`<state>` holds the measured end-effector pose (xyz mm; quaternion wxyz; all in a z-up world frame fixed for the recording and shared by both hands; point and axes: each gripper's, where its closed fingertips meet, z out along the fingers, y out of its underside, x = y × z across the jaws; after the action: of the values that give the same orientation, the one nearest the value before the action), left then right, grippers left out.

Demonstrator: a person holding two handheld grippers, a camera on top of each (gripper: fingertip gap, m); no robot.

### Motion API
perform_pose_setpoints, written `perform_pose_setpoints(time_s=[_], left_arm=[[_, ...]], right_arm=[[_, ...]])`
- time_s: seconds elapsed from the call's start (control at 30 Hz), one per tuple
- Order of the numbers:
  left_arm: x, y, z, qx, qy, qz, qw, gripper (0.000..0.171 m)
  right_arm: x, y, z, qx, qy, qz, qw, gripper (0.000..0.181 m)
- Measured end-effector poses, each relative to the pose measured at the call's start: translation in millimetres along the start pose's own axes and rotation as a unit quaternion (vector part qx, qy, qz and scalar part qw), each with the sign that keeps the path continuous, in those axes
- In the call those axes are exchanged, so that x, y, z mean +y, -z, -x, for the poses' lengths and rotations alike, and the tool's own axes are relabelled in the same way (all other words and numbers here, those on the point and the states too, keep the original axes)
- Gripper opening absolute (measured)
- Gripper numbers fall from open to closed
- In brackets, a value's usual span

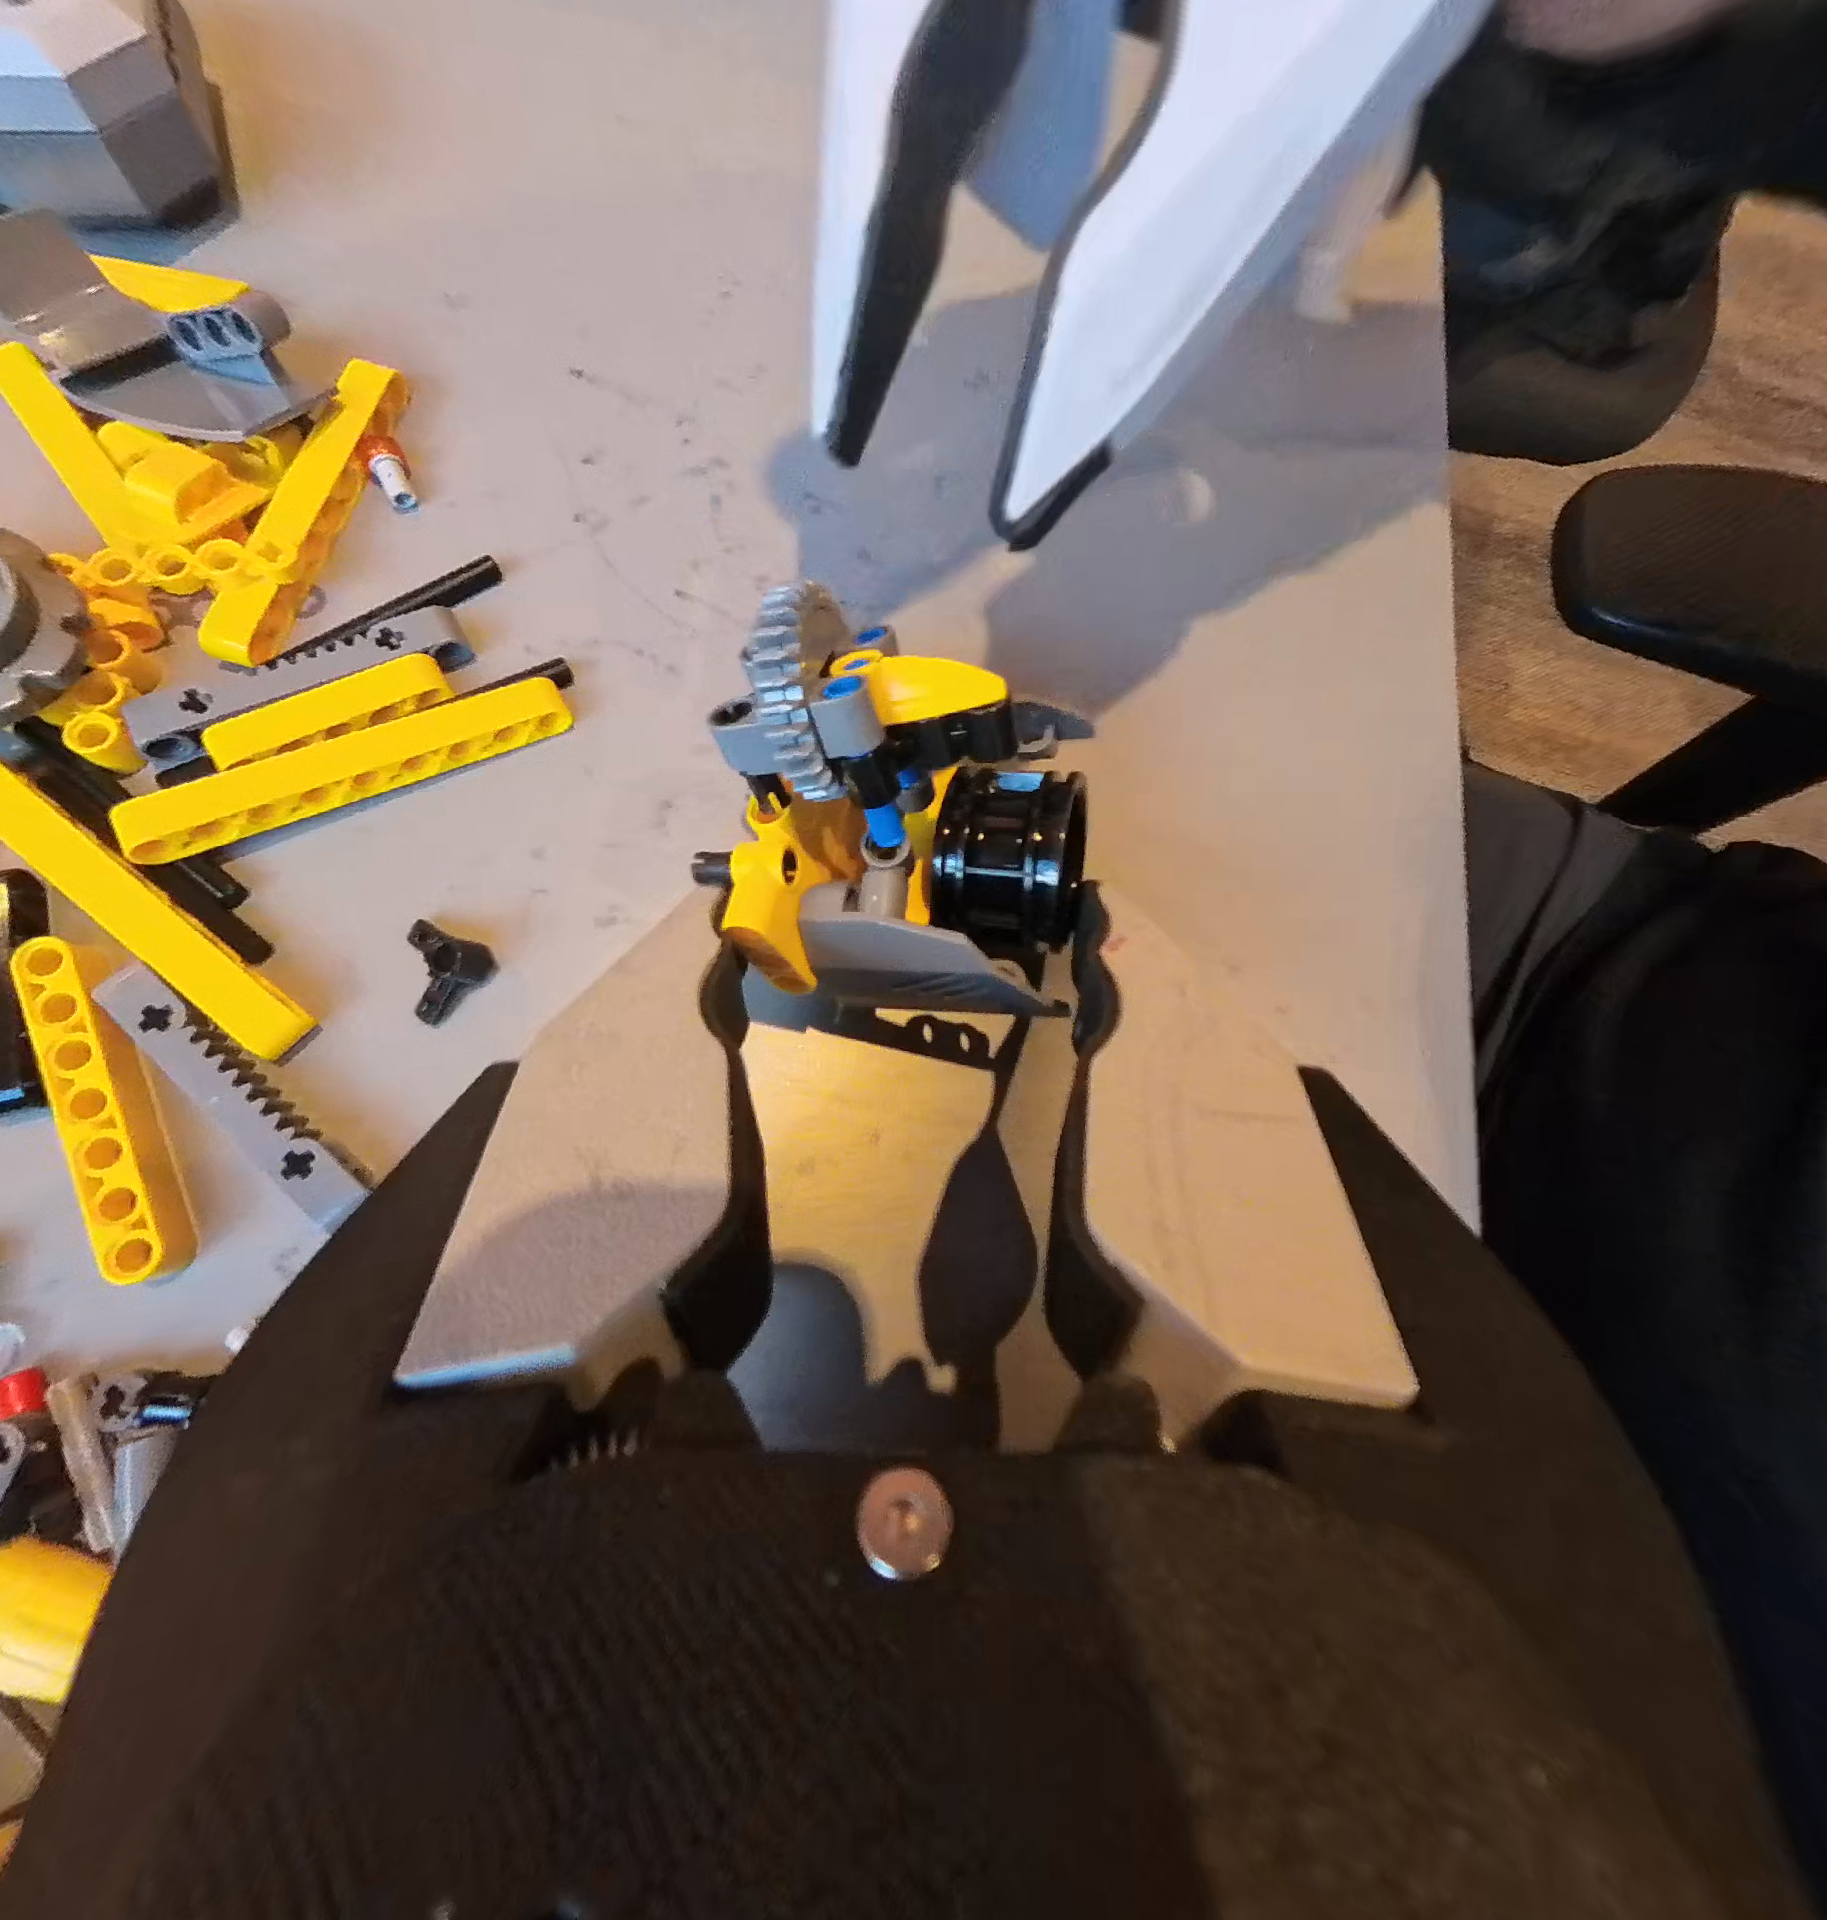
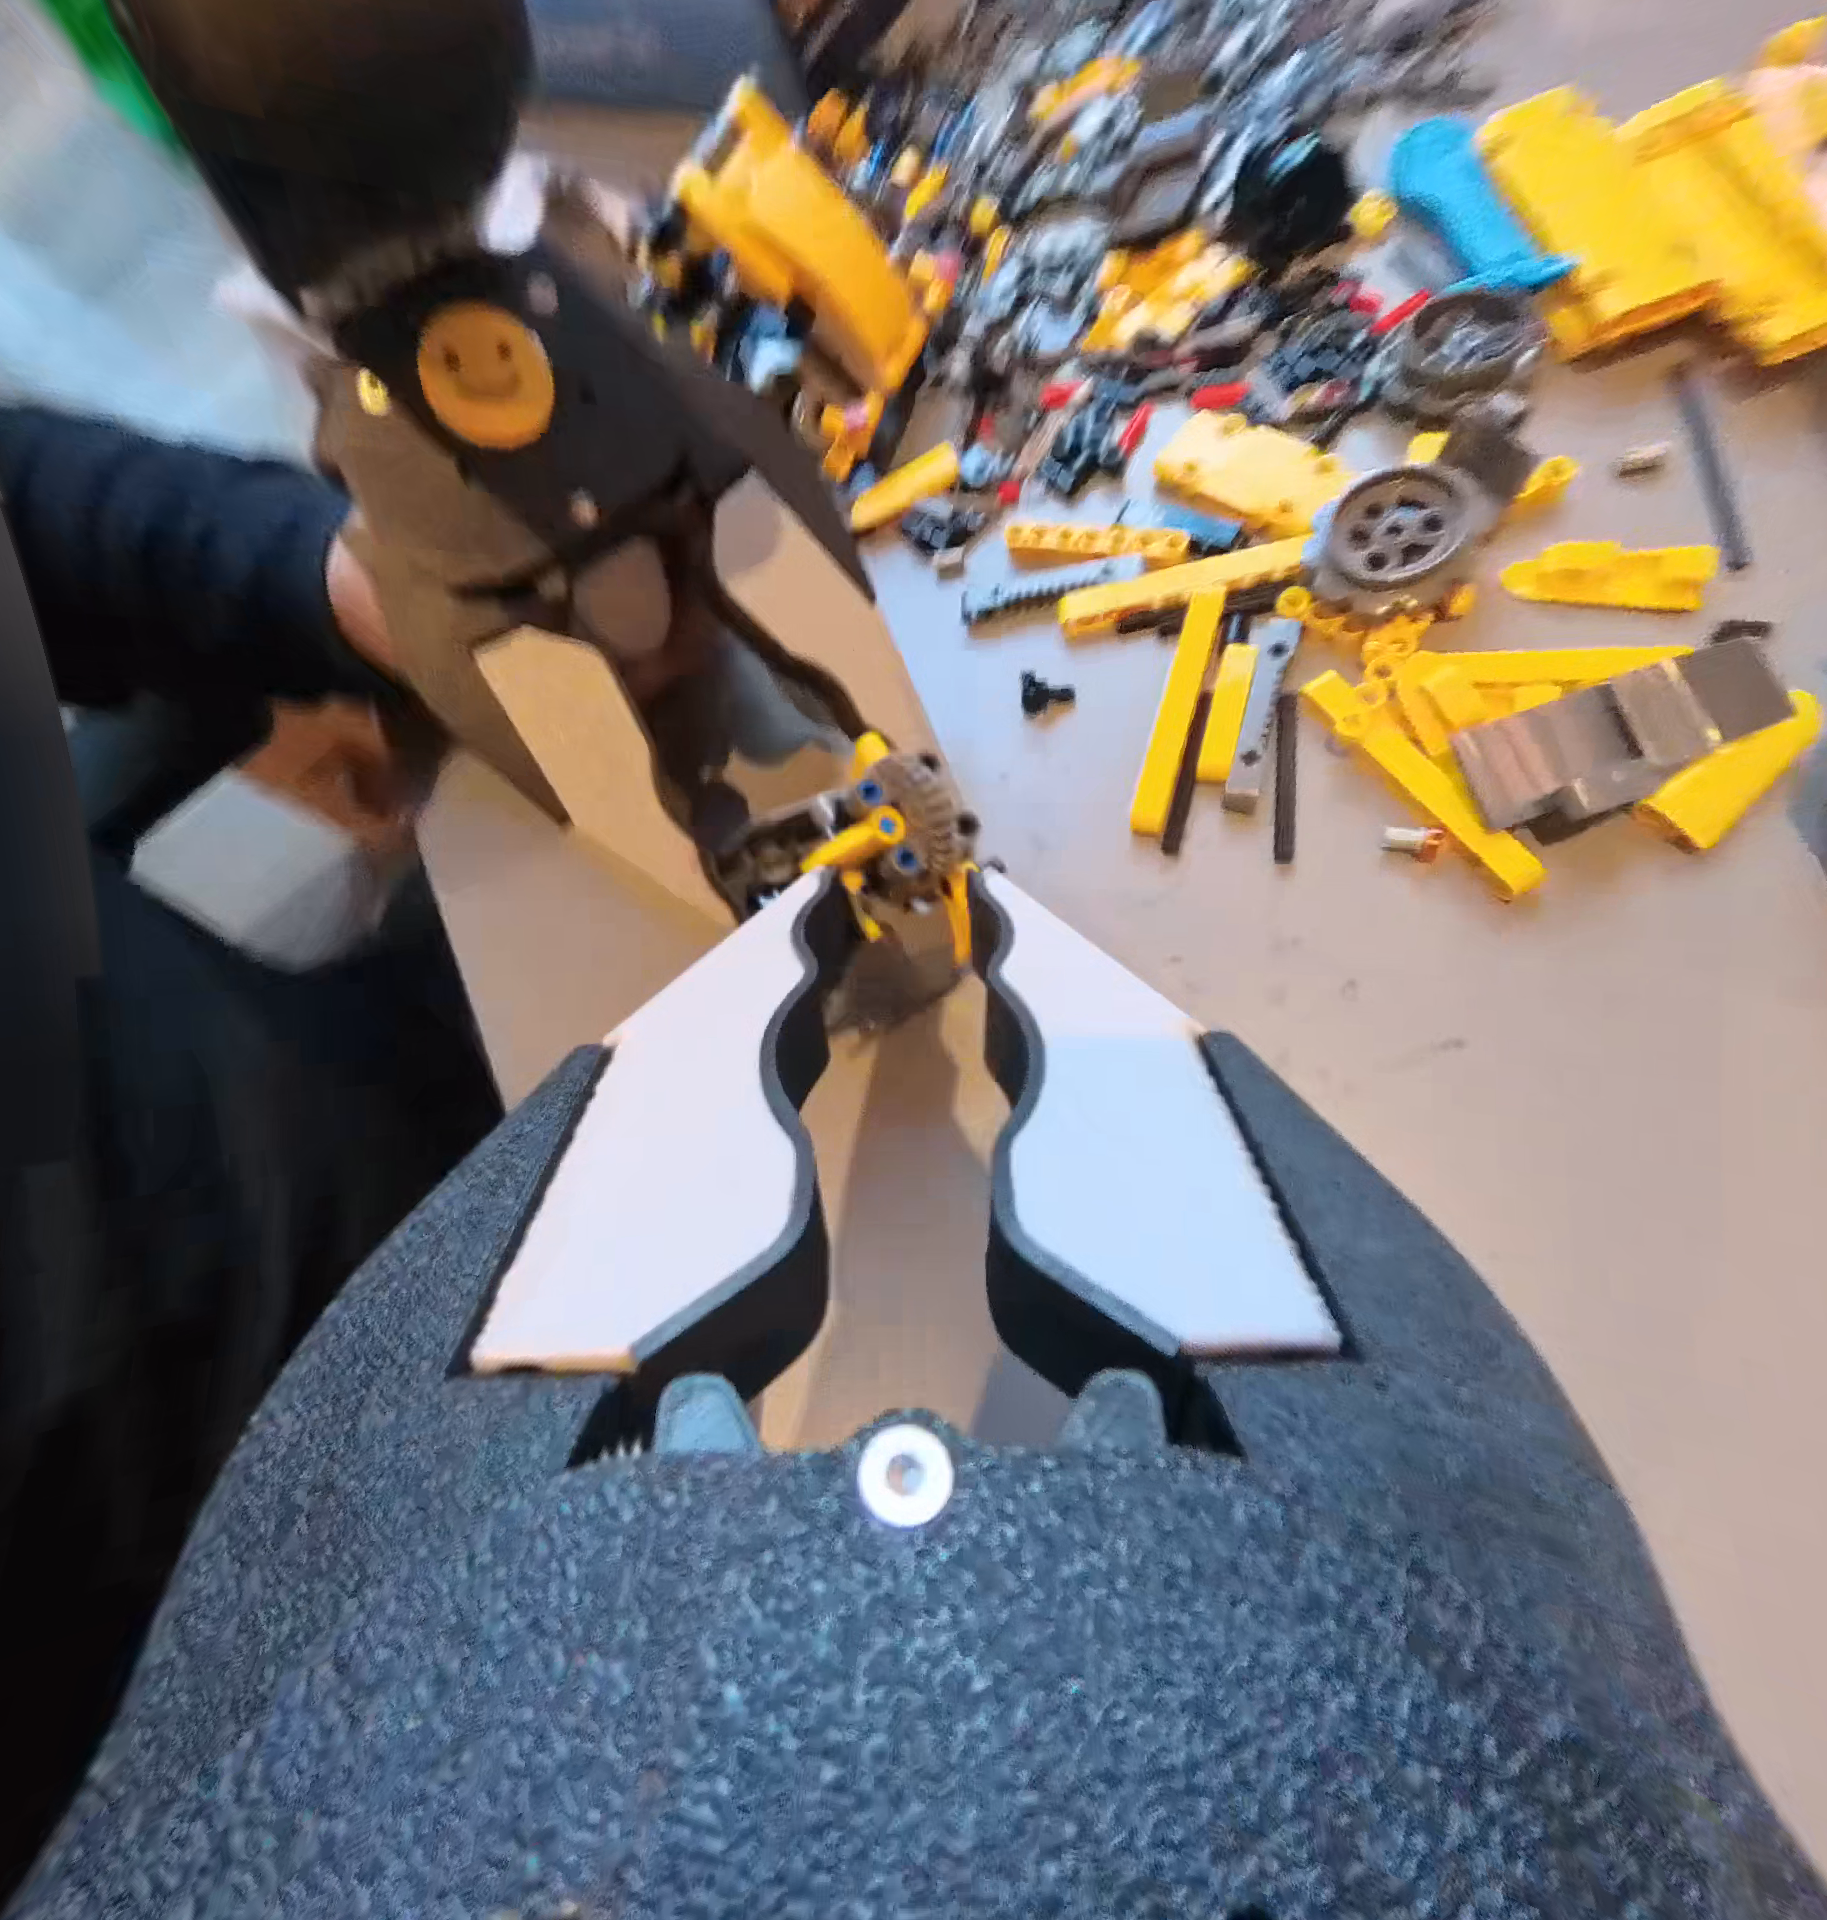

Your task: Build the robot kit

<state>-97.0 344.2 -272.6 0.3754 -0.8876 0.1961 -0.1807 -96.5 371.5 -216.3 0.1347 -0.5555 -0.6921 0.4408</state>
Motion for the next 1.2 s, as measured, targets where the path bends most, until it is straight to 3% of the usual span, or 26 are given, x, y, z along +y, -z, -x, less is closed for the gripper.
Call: perform_pose_setpoints(time_s=[0.1, 0.2, 0.3, 0.4, 0.5, 0.63, 0.7, 0.77, 1.2], left_arm=[[-2, -3, 2, -0.018, -0.004, 0.002, 1.0, 0.062], [-5, -10, -4, -0.028, -0.015, 0.005, 0.999, 0.062], [-7, -12, -7, -0.024, -0.019, 0.006, 1.0, 0.062], [-11, -8, -12, 0.015, 0.001, -0.013, 1.0, 0.062], [-12, -6, -12, 0.049, 0.041, -0.019, 0.998, 0.062], [-14, -4, -9, 0.067, 0.071, -0.029, 0.995, 0.063], [-13, -4, -10, 0.066, 0.07, -0.024, 0.995, 0.063], [-13, -5, -8, 0.058, 0.071, -0.023, 0.995, 0.063], [-15, -9, -4, 0.036, 0.082, -0.025, 0.996, 0.063]], right_arm=[[-10, -5, 7, 0.075, -0.023, -0.052, 0.996, 0.026], [-6, -13, 7, 0.137, -0.009, -0.041, 0.99, 0.029], [-4, -6, 15, 0.129, -0.002, -0.036, 0.991, 0.033], [-5, 17, 14, 0.141, 0.002, -0.062, 0.988, 0.024], [13, 19, 0, 0.177, 0.007, -0.041, 0.983, 0.041], [14, 10, 6, 0.234, 0.07, -0.059, 0.968, 0.025], [11, 11, 0, 0.253, 0.065, -0.059, 0.963, 0.026], [12, 6, -1, 0.249, 0.066, -0.046, 0.965, 0.034], [13, -10, -15, 0.213, 0.068, -0.023, 0.974, 0.029]])
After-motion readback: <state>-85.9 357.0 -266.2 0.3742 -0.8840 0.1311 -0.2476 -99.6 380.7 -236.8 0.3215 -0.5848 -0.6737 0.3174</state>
